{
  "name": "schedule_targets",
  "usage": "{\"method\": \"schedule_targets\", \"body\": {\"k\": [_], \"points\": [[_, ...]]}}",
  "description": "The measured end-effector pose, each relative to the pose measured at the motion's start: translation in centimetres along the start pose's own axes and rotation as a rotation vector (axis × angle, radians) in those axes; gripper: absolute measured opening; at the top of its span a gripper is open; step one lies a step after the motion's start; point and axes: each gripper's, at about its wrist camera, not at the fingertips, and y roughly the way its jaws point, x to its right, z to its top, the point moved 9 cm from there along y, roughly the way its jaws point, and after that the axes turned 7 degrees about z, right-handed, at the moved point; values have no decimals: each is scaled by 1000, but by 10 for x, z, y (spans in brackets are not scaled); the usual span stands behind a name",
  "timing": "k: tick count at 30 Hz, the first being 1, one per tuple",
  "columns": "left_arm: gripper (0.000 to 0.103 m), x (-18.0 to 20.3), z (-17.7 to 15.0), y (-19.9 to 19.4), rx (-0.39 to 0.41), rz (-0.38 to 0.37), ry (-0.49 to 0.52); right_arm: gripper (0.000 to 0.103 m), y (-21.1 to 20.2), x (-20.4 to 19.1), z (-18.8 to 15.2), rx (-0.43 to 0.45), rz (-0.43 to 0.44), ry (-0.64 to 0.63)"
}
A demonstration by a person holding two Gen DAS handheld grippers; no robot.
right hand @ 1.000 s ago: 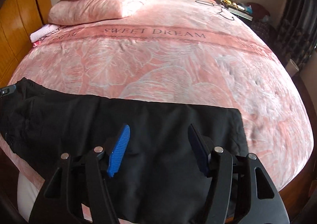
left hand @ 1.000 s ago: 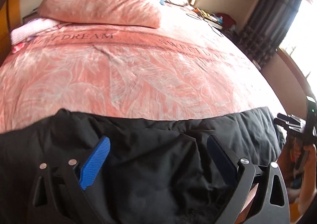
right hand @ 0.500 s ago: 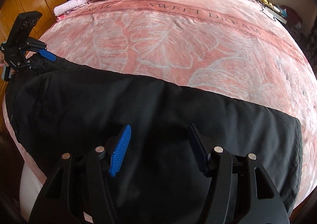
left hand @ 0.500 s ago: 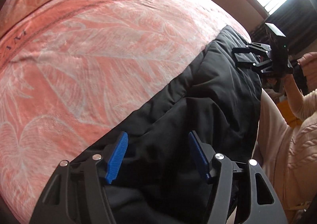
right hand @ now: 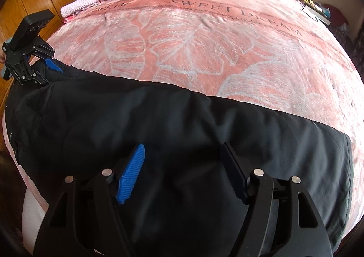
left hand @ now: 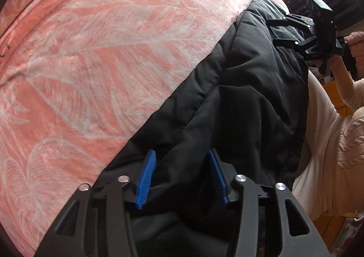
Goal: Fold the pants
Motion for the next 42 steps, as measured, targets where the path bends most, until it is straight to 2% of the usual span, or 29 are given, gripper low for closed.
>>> {"method": "schedule_targets", "body": {"k": [1, 6, 10, 14, 16, 17, 19, 20, 22, 23, 25, 28, 30, 32, 34, 36, 37, 40, 42], "points": [[28, -1, -3, -3, 5, 27, 12, 72, 0, 1, -1, 0, 2, 4], [15, -1, -8, -16, 66, 128, 15, 73, 0, 1, 0, 5, 3, 18], [14, -29, -14, -35, 142, 204, -76, 74, 0, 0, 4, 21, 13, 37], [15, -34, -19, -21, 110, 238, -92, 78, 9, -2, 10, 23, 1, 28], [23, -32, -18, -21, 112, 254, -108, 78, 10, -4, 11, 22, -21, 9], [31, -31, -17, -25, 122, 239, -147, 78, 9, -5, 10, 23, -25, 3], [89, -30, -18, -40, 172, 226, -248, 78, 3, -4, 8, 29, -19, 5], [93, -28, -20, -50, 207, 248, -285, 78, -2, -2, 6, 35, -18, 12], [93, -20, -30, -68, 270, 273, -336, 78, -12, 0, 1, 53, -9, 23], [93, -18, -38, -76, 293, 311, -377, 78, -17, 2, -2, 62, -6, 31], [93, -11, -53, -88, 345, 349, -494, 78, -25, 3, -8, 75, 9, 62], [93, -9, -86, -99, 431, 377, -718, 77, -31, -9, -15, 92, 90, 93], [93, -1, -105, -100, 493, 391, -803, 77, -30, -21, -18, 90, 120, 81], [93, 5, -118, -94, 501, 448, -823, 77, -24, -29, -18, 75, 104, 68], [93, 4, -132, -81, 456, 547, -841, 77, -14, -35, -19, 52, 100, 54], [93, -2, -144, -57, 387, 552, -881, 78, -3, -37, -22, 20, 62, 37], [93, -4, -150, -49, 384, 550, -904, 78, 1, -38, -23, 15, 43, 23], [89, 0, -158, -57, 429, 553, -949, 77, -2, -40, -21, 7, 16, 1], [89, 9, -169, -80, 490, 568, -1008, 77, -12, -44, -19, 30, 48, 11]]}}
